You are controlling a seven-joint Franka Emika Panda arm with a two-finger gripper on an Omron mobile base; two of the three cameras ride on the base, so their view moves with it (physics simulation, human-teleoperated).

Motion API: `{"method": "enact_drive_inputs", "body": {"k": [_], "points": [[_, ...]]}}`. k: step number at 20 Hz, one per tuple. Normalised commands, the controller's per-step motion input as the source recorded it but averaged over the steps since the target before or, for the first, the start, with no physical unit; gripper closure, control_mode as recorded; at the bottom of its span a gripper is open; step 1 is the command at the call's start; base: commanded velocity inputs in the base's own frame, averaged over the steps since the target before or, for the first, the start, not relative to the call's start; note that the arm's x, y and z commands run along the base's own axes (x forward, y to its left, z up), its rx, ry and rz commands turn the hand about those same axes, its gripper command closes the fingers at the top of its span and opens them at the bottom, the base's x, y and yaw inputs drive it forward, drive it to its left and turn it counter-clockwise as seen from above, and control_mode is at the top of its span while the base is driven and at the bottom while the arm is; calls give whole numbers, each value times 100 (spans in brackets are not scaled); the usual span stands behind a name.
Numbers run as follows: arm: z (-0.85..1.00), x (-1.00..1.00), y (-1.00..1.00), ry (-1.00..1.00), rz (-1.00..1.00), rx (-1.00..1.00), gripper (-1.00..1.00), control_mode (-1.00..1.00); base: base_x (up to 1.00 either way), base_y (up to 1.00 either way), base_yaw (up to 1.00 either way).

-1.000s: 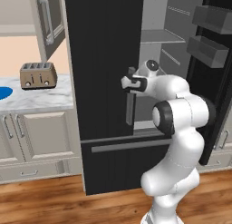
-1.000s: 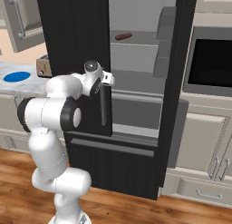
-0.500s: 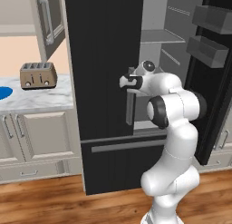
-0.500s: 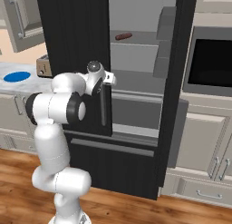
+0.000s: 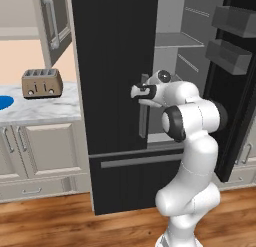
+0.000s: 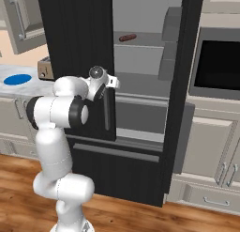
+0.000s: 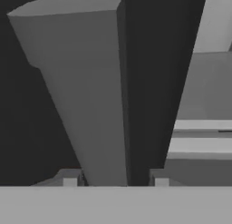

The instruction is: Move the hot dog bun to the plate on the dining table and place the condiment next to that plate. Then navigate to the fridge and take the sausage and place it on the plate as well.

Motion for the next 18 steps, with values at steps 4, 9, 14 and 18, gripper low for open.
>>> {"method": "enact_drive_inputs", "body": {"k": [4, 9, 14, 18], "points": [[0, -22, 11, -5, 1, 0, 100, -100, 0, 0, 0], [0, -73, 22, -9, 0, 0, 100, -100, 0, 0, 0], [0, -89, 24, -4, 0, 0, 100, -100, 0, 0, 0], [0, -89, 24, 0, 0, 0, 100, -100, 0, 0, 0]]}}
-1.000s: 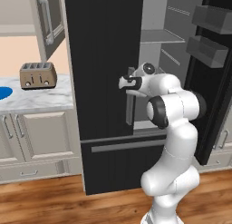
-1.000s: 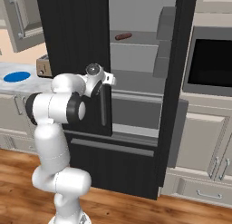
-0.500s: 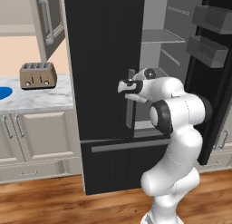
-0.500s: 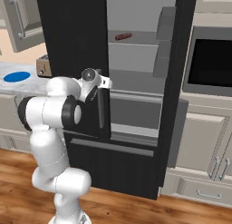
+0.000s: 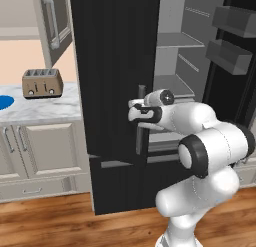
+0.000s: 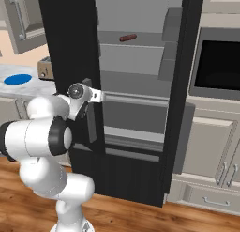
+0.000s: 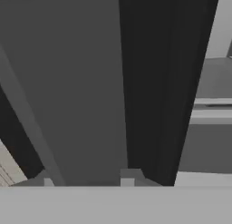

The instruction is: Move the hot dog bun to the plate on the dining table and place the condiment next to that plate. Then navigate to the fridge and take the sausage and place it on the plate as well.

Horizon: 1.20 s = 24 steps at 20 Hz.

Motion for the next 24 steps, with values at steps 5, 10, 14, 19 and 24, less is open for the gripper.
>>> {"method": "enact_drive_inputs", "body": {"k": [5, 10, 14, 19, 24], "points": [[0, -80, 32, 0, 0, 0, 100, -100, 0, 0, 0], [-4, -54, 44, 0, -1, -3, -100, -100, 0, 0, 0], [5, -58, -38, 1, -14, 22, -100, -100, 0, 0, 0], [26, -39, -80, 8, -11, 27, -100, -100, 0, 0, 0], [28, 1, -85, 21, -4, 28, -100, -100, 0, 0, 0]]}}
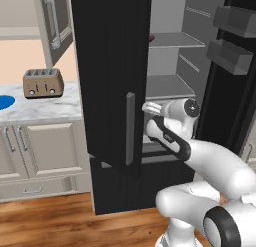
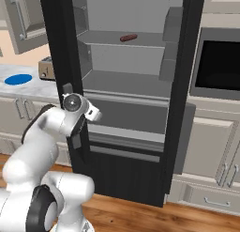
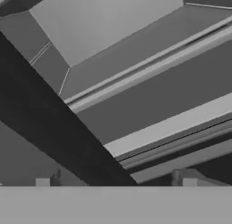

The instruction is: Move the hot dog bun to the plate on the dining table and place the condiment next to that plate. Then navigate to the fridge and take the sausage and place it on the plate as well.

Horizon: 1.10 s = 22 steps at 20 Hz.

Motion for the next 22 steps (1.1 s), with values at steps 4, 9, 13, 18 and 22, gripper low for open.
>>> {"method": "enact_drive_inputs", "body": {"k": [4, 9, 13, 18, 22], "points": [[11, 51, -40, 24, 0, 25, -100, -100, 0, 0, 0], [1, 75, -8, 28, 7, 21, -100, -100, 0, 0, 0], [-1, 66, 0, 22, 12, 21, -100, -100, 0, 0, 0], [-6, 30, 18, 5, 14, 17, -100, -100, 0, 0, 0], [-1, 5, 30, 0, 14, 9, -100, -100, 0, 0, 0]]}}
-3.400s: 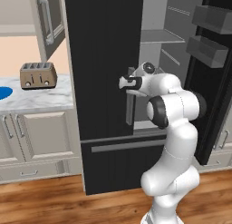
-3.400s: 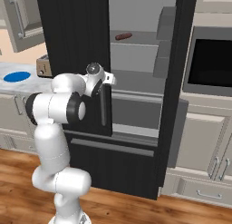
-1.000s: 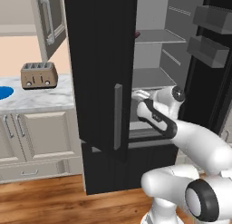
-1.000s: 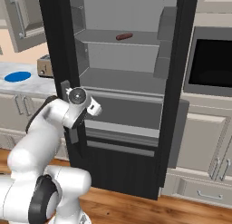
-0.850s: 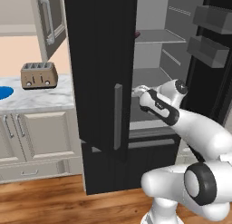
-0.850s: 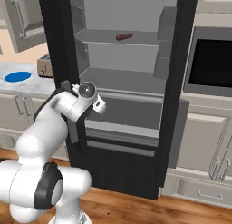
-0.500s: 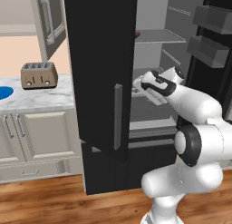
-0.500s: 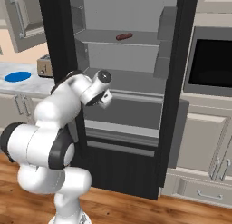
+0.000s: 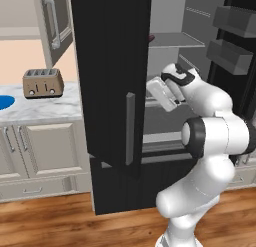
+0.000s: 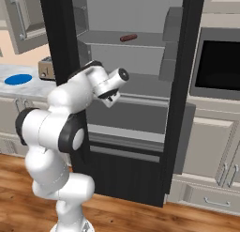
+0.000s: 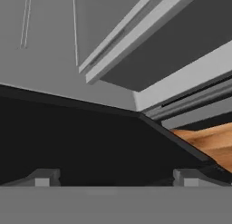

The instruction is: Move the hot dog bun to the plate on the dining table and place the condiment next to that plate. Then navigate to the fridge and take the sausage and place it on the plate as well.

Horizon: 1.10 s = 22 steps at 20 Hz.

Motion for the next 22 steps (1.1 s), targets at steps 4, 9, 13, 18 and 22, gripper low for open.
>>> {"method": "enact_drive_inputs", "body": {"k": [4, 9, 13, 18, 22], "points": [[0, -4, 41, 0, 15, 0, -100, -100, 0, 0, 0], [2, -18, 54, 1, 14, 0, -100, -100, 0, 0, 0], [9, -29, 61, 0, 11, 0, -100, -100, 0, 0, 0], [7, -36, 63, 0, 9, 0, -100, -100, 0, 0, 0], [0, -28, 68, 0, 6, 0, -100, -100, 0, 0, 0]]}}
